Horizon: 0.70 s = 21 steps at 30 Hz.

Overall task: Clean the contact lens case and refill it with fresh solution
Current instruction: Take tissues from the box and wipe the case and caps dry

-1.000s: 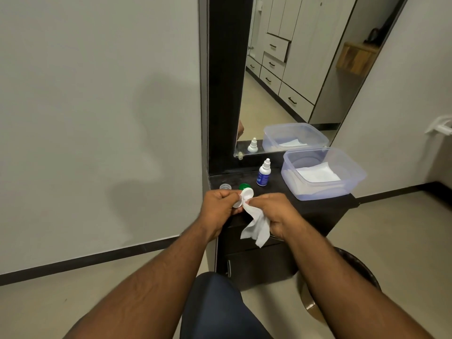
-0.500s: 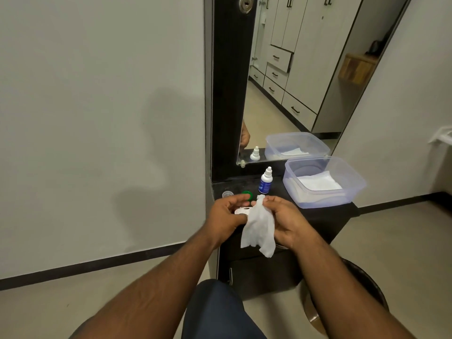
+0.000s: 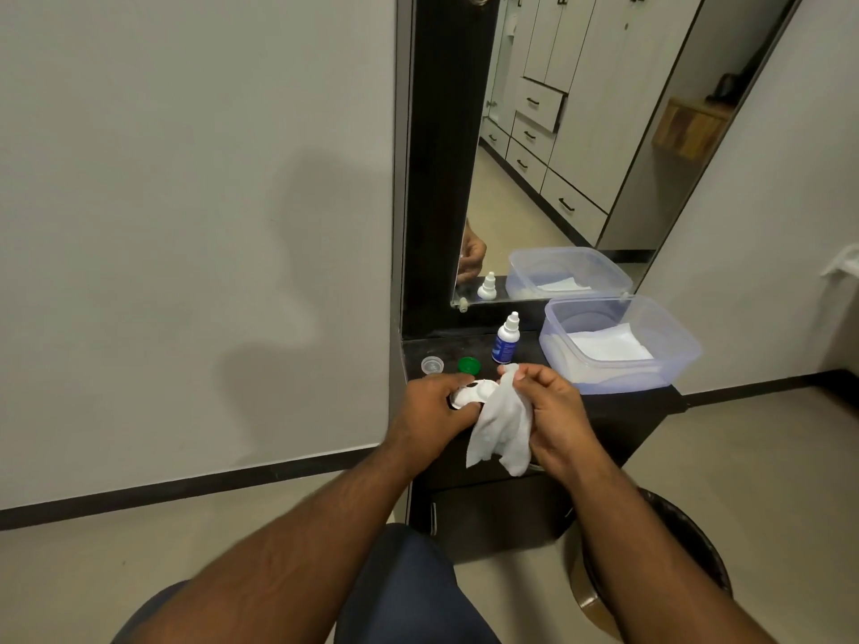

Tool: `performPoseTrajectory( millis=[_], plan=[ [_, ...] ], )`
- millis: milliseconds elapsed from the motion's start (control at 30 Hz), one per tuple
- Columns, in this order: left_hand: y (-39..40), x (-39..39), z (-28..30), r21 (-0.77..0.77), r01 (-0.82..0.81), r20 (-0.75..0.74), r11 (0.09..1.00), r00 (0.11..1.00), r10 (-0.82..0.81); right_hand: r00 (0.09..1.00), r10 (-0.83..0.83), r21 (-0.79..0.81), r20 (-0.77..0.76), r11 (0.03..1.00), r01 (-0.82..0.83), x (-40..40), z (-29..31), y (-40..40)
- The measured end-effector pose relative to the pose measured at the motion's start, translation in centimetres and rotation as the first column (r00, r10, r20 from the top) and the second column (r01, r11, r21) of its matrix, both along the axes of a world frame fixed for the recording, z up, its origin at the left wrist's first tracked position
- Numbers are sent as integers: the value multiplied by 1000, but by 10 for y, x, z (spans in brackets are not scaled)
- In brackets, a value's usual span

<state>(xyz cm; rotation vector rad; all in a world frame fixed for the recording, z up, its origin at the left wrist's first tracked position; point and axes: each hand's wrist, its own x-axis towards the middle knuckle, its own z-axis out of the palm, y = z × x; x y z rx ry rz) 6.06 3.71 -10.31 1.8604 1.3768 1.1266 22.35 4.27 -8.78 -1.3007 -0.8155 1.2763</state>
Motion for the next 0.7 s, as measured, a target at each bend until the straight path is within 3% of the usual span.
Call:
performPoseTrajectory(
  millis=[133, 300, 367, 567, 700],
  plan=[
    [2, 3, -5, -36, -97, 28, 995, 995, 98, 949, -47, 93, 312, 995, 19, 5, 6, -1],
    [0, 7, -9, 31, -128, -45, 991, 991, 129, 680, 25, 212, 733, 941, -263, 9, 2, 6],
    [-2, 8, -11, 68, -116, -74, 991, 990, 121, 635, 8, 241, 772, 922, -304, 9, -1, 10],
    [-4, 8, -14, 116, -107, -114, 987, 986, 120, 704, 6, 291, 710, 908, -301, 6, -6, 4],
    [-2, 8, -16, 112, -128, -136, 985, 980, 143, 611, -59, 368, 790, 842, -395, 9, -15, -6]
  ],
)
